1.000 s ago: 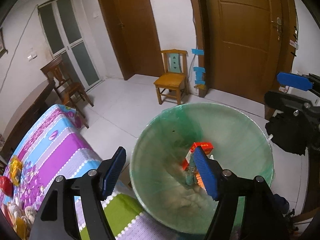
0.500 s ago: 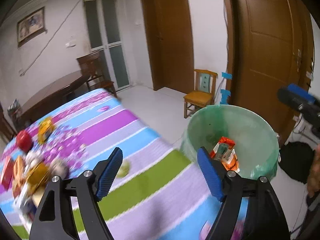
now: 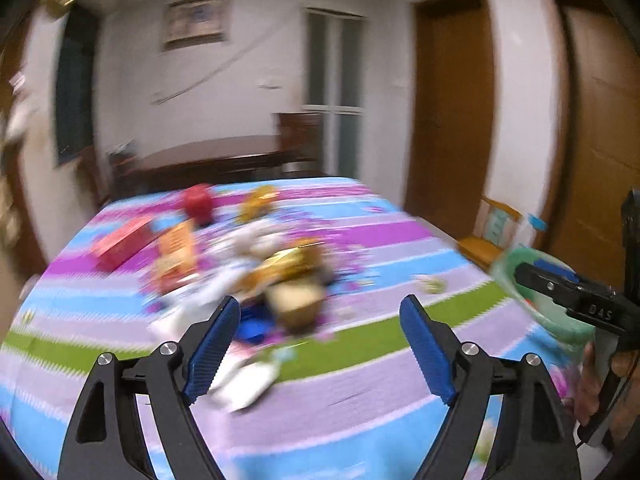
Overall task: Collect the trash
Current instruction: 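Move both tools back to the table toward the boxes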
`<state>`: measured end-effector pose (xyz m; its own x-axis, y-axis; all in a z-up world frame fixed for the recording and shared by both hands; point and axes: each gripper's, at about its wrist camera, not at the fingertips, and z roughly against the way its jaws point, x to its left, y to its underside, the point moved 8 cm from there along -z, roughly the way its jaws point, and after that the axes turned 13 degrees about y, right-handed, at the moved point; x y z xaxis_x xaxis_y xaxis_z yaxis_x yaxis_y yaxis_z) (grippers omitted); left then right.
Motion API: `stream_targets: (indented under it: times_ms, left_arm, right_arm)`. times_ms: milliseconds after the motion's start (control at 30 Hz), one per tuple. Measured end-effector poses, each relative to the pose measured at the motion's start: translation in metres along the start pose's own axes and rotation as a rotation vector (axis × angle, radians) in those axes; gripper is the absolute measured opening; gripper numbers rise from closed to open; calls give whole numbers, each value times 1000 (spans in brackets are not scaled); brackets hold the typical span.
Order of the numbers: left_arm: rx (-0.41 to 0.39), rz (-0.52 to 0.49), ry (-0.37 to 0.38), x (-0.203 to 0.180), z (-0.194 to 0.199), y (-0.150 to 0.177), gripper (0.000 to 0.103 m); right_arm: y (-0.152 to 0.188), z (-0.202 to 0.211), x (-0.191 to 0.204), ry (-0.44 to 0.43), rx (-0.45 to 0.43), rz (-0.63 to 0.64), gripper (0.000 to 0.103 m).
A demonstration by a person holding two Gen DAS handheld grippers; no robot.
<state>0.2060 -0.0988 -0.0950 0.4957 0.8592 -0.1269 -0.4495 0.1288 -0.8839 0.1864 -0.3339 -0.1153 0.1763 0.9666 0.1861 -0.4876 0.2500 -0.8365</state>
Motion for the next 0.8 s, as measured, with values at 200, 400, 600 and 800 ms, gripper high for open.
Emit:
stream_targets:
  times_ms: [200,400,600,800]
  left_arm:
    - [-11,235,-143,110,41,15,83]
    - [-15,375,-201,172,59,23,84]
    - [34,394,-219,195,44,12,84]
    - [88,335,-208,218,-4,-27,89]
  right_arm:
    - [-5,-37,61,-198,121,-58,73]
    - [-22,-72,108,-360,256,-212,73]
    - [-31,-102,129,-374,342,-281,73]
    - [-31,-116,139,-408,402,-326,73]
